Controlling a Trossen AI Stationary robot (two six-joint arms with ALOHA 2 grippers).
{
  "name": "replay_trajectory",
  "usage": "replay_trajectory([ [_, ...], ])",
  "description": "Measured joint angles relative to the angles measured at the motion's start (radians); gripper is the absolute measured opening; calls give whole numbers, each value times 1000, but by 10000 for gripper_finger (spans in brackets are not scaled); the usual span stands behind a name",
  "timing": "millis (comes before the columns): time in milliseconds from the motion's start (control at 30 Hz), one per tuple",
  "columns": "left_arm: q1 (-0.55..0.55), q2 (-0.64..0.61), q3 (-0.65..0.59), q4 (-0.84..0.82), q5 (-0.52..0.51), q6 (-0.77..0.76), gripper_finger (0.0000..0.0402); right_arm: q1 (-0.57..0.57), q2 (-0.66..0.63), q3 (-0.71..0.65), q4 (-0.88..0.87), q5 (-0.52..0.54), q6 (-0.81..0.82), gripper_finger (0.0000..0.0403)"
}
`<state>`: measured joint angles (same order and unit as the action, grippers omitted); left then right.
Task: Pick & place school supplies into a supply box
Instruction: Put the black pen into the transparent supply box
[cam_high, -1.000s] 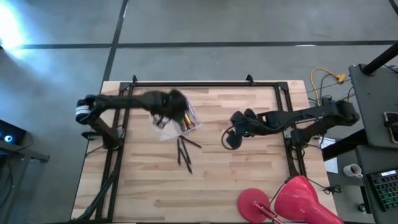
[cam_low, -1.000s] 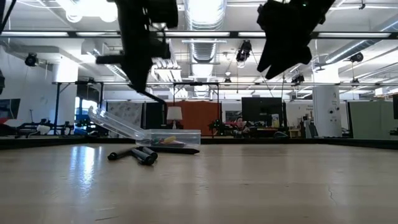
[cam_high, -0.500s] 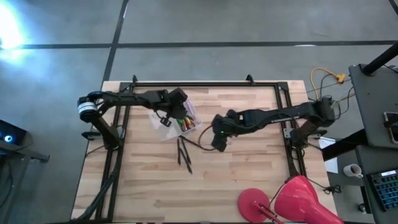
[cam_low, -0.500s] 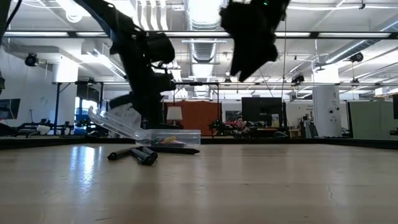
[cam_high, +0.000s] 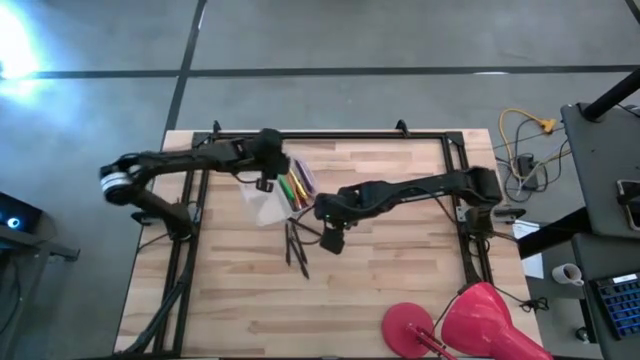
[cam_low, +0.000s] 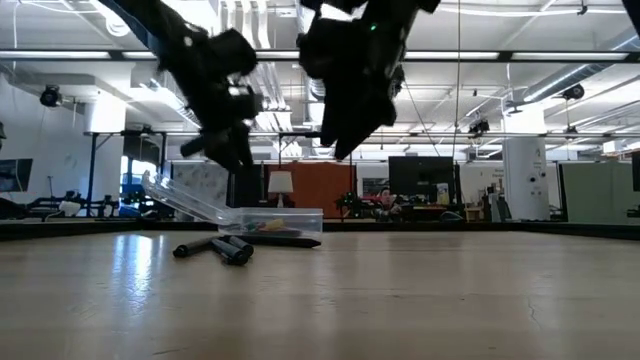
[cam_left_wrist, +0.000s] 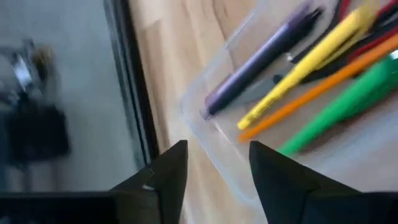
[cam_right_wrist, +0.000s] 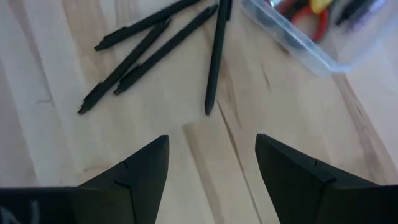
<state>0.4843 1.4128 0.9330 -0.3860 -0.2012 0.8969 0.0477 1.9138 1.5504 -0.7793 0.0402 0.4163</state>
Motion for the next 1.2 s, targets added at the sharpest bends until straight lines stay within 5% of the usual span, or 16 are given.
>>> replay_trajectory([
  [467, -288, -529, -42, -167, 37, -695, 159, -23, 298, 143, 102, 49, -69, 228],
  [667, -409, -633, -34, -200, -66, -880, 159, -31, 395, 218, 104, 65, -55, 219],
  [800, -463, -672, -35, -220, -71, -998, 159, -32, 428, 230, 93, 71, -20, 169],
  [1000, -552, -695, -35, -300, -71, -1187, 159, -34, 435, 225, 25, 55, -70, 32],
  [1200, -662, -665, -37, -362, -69, -1382, 159, -36, 363, 209, -44, -13, -108, 14],
])
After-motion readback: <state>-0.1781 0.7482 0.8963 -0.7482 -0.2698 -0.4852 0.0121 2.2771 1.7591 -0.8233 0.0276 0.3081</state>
